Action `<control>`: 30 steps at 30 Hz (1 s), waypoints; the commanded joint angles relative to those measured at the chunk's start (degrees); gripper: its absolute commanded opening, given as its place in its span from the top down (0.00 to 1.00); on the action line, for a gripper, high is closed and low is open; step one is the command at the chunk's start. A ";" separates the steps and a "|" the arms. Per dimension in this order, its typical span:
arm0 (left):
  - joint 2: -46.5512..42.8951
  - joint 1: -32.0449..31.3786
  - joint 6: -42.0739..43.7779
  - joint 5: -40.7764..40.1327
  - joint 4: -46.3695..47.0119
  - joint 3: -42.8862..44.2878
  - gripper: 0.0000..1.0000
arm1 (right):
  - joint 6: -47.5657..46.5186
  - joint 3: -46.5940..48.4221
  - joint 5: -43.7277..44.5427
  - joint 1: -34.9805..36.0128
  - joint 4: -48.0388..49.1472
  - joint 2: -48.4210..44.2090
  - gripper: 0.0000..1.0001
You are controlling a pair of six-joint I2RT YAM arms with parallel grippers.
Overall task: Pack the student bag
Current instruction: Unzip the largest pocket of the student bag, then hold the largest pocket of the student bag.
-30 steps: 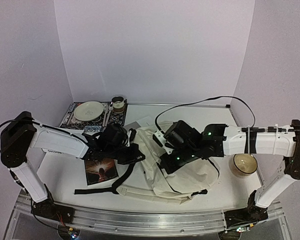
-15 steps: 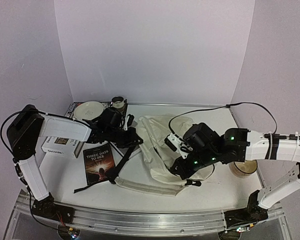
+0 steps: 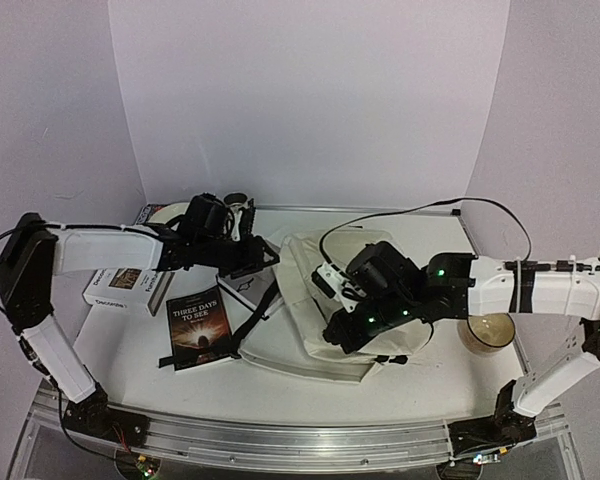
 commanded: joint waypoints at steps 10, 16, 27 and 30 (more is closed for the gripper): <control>-9.98 -15.91 -15.01 -4.53 11.49 -15.40 0.43 | -1.12 7.52 -5.20 0.98 7.44 4.60 1.00; -5.98 -18.26 -15.99 -4.61 12.61 -13.87 0.42 | -1.82 8.07 -4.90 1.95 8.06 3.73 1.00; -3.59 -18.92 -20.54 -2.16 18.99 -14.43 0.41 | -1.81 6.43 -5.24 2.68 10.36 5.12 1.00; -2.31 -18.97 -22.49 -0.30 21.89 -14.50 0.41 | -1.81 6.11 -5.16 2.92 10.67 5.56 1.00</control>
